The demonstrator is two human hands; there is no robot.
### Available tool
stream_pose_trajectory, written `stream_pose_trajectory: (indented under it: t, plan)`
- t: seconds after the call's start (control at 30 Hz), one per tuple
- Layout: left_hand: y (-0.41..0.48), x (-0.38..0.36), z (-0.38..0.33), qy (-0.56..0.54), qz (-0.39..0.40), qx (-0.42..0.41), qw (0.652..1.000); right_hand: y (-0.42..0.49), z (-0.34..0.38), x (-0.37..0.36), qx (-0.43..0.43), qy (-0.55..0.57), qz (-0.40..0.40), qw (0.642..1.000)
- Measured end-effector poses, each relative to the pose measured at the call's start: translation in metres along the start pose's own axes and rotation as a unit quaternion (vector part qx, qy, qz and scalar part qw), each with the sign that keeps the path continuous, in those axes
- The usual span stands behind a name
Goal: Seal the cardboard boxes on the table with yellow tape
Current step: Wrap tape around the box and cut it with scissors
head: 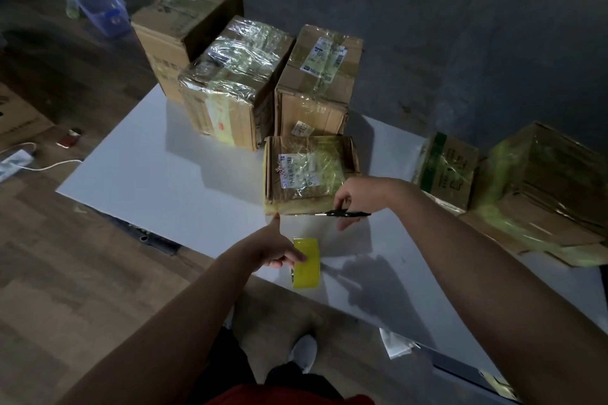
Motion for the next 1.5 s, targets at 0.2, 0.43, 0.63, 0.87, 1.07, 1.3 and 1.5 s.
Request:
stream_pose_trajectory:
  t: [0.2, 0.43, 0.63, 0.87, 1.07, 1.3, 1.5]
  plan:
    - [-0.001, -0.001, -0.001, 0.009, 0.002, -0.004, 1.000, -0.002, -0.004, -0.006, -0.017, 0.029, 0.022, 0.999]
    - [-0.003, 0.001, -0.005, 0.015, -0.003, -0.017, 1.000, -0.007, -0.029, -0.014, -0.060, 0.038, 0.009, 0.997]
    - [-0.001, -0.013, -0.015, 0.030, 0.001, -0.027, 0.999, -0.026, -0.060, -0.020, -0.107, 0.004, -0.024, 0.994]
    - [0.006, -0.043, -0.048, 0.064, -0.003, -0.062, 0.996, -0.049, -0.120, -0.038, -0.173, 0.009, -0.111, 0.979]
    - [0.016, -0.081, -0.067, 0.041, 0.014, -0.096, 0.994, -0.085, -0.171, -0.063, -0.205, 0.093, -0.184, 0.957]
    - [0.033, -0.132, -0.077, -0.103, 0.075, -0.072, 0.989, -0.100, -0.204, -0.098, -0.236, 0.077, -0.278, 0.928]
    - [0.046, -0.141, -0.060, -0.180, 0.021, -0.011, 0.983, -0.094, -0.197, -0.105, -0.228, 0.060, -0.302, 0.924]
Point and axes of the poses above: each hand's wrist, its own y-axis towards the middle knuckle, its own x-axis out of the back of the hand, z = x × y, the point moved 9 cm from there along y, towards the middle knuckle, and after that the axes turned 9 degrees about y, right-handed, at the moved point
